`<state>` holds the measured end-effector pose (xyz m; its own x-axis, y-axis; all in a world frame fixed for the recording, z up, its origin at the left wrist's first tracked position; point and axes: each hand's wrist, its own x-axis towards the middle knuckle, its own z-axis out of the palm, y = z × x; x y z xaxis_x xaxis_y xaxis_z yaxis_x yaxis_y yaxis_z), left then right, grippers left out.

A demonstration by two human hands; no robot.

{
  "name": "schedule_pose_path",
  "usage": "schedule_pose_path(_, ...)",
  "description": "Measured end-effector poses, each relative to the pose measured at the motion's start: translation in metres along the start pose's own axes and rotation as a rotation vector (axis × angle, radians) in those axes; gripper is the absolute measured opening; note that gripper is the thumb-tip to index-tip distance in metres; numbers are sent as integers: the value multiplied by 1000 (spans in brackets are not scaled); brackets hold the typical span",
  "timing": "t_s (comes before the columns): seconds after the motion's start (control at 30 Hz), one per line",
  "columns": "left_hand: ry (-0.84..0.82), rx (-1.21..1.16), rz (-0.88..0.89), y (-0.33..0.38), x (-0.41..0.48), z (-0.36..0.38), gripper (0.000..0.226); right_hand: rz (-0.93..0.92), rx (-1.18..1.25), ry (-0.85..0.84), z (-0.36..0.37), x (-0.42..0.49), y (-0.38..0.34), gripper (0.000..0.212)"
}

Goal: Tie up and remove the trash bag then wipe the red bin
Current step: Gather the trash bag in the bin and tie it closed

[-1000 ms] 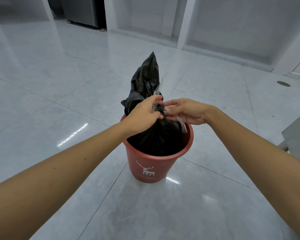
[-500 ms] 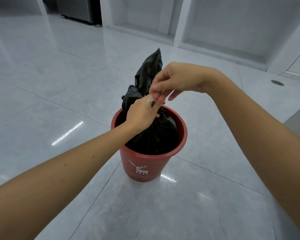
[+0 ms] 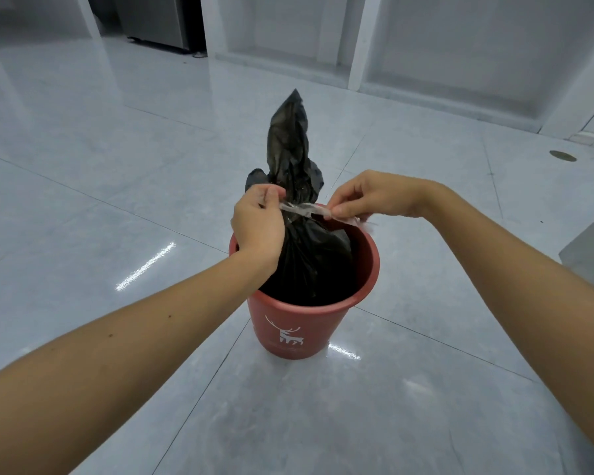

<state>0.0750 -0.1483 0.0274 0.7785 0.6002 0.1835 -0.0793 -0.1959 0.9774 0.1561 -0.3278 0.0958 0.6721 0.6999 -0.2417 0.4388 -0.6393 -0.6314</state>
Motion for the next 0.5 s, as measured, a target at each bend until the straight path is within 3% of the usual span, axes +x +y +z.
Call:
schedule_pose_path(0.1, 42, -42, -77, -9, 3, -13, 31, 65, -11, -59, 4, -3, 16, 19)
schedule_pose_path(0.33, 58, -104, -320, -27, 16, -40, 34, 134, -17, 90, 12, -13, 51, 22)
schedule_pose_path(0.5, 59, -49, -360, -25, 37, -68, 33, 138, 60, 89, 12, -19, 62, 10)
